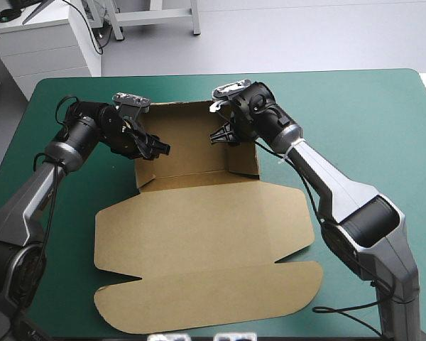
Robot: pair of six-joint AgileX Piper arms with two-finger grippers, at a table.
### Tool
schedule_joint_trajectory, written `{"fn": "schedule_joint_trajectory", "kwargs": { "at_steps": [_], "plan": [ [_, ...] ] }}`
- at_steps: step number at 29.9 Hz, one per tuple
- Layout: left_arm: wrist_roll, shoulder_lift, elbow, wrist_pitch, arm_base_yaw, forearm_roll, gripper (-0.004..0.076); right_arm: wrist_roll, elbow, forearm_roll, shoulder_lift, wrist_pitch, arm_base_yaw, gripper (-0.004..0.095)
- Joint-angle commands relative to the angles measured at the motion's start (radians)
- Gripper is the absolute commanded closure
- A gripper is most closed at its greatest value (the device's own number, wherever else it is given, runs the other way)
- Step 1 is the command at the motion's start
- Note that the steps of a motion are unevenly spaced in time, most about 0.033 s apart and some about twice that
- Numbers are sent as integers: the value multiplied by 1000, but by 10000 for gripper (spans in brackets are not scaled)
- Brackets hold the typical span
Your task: Fold the box
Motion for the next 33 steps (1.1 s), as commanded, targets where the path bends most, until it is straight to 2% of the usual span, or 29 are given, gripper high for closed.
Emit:
{"fn": "schedule_joint_trajectory", "kwargs": {
  "at_steps": [1, 5, 8, 12, 14, 15, 18, 21, 25, 29, 33],
  "plan": [
    [2, -47, -37, -124, -7, -45, 293, -3, -33, 17, -39, -110, 5, 426],
    [2, -25, -37, -203, -7, -28, 300, -3, -33, 20, -21, -172, -1, 429],
    [2, 10, -37, -213, -7, -2, 335, -3, -35, 25, -4, -163, -19, 499],
    [2, 47, -37, -199, -7, 1, 437, -2, -35, 61, 5, -156, -52, 724],
    [2, 55, -37, -199, -7, -1, 524, -5, -35, 93, 5, -156, -66, 880],
    [2, 57, -37, -199, -7, -1, 575, -11, -35, 100, 5, -155, -70, 927],
    [10, 51, -37, -201, -7, -1, 724, -42, -37, 110, -2, -137, -75, 922],
    [14, 34, -39, -180, -7, -1, 731, -57, -54, 113, -14, -92, -75, 922],
    [25, 20, -74, -79, -7, -1, 731, -61, -146, 110, -26, 53, -74, 922],
    [25, 6, -123, 64, -7, -1, 731, -68, -204, 230, -54, 56, -74, 921],
    [25, -15, -127, 160, -9, -8, 731, -68, -180, 324, -71, 58, -74, 921]
  ]
}}
